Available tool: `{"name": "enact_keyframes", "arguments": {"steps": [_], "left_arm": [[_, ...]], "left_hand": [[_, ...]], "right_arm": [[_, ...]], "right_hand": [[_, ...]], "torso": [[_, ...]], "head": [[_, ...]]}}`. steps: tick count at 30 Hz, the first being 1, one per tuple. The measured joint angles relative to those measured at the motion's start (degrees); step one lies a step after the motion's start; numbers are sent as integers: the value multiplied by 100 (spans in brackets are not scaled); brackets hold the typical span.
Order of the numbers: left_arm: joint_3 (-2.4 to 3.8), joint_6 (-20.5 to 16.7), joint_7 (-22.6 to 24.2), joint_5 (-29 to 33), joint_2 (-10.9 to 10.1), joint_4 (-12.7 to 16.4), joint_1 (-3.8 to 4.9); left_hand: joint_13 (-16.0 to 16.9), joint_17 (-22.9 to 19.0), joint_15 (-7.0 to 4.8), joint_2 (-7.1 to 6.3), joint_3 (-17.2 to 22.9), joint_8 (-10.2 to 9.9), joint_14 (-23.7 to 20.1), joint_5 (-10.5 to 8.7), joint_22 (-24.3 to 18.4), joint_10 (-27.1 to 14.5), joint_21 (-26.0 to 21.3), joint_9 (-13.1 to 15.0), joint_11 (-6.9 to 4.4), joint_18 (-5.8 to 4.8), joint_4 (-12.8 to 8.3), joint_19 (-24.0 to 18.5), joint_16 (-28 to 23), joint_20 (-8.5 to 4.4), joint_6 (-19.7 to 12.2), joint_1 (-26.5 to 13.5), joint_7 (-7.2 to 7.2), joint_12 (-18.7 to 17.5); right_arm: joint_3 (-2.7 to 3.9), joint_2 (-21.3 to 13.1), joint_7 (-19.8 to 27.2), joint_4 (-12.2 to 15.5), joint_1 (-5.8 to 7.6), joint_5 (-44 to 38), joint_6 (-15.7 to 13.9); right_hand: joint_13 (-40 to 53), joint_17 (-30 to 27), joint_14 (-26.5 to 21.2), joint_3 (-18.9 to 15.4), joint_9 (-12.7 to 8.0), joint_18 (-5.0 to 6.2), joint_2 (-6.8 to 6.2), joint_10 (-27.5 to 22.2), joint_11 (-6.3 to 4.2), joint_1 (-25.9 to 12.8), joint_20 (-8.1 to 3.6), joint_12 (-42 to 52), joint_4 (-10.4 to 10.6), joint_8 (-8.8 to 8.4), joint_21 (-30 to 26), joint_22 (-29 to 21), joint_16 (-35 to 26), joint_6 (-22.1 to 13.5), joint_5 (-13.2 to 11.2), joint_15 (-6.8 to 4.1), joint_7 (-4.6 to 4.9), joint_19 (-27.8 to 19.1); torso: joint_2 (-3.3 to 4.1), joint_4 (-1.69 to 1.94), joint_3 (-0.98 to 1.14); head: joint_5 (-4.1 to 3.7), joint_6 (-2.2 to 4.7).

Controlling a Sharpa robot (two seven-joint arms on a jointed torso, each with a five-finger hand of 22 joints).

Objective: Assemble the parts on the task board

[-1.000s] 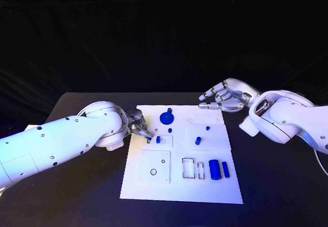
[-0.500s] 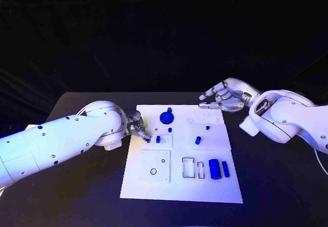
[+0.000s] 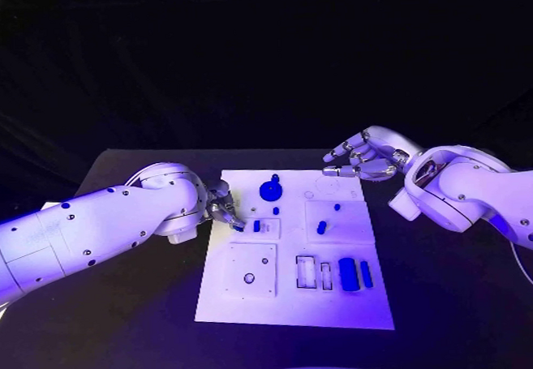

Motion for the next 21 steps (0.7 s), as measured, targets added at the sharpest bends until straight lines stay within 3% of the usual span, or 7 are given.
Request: {"name": "enact_keyframes", "arguments": {"steps": [21], "left_arm": [[3, 105, -43, -1, 154, -169, 12]], "left_hand": [[-5, 4, 0, -57, 224, 75, 0, -10, 0, 19, 0, 245, 21, 0, 28, 0, 0, 0, 0, -135, 0, 0]], "right_arm": [[0, -4, 3, 26, -1, 1, 5]], "right_hand": [[0, -1, 0, 0, 4, 0, 0, 0, 0, 0, 0, 0, 0, 0, 0, -2, 0, 0, 0, 0, 0, 0]], "torso": [[3, -5, 7]], "head": [[-23, -31]]}}
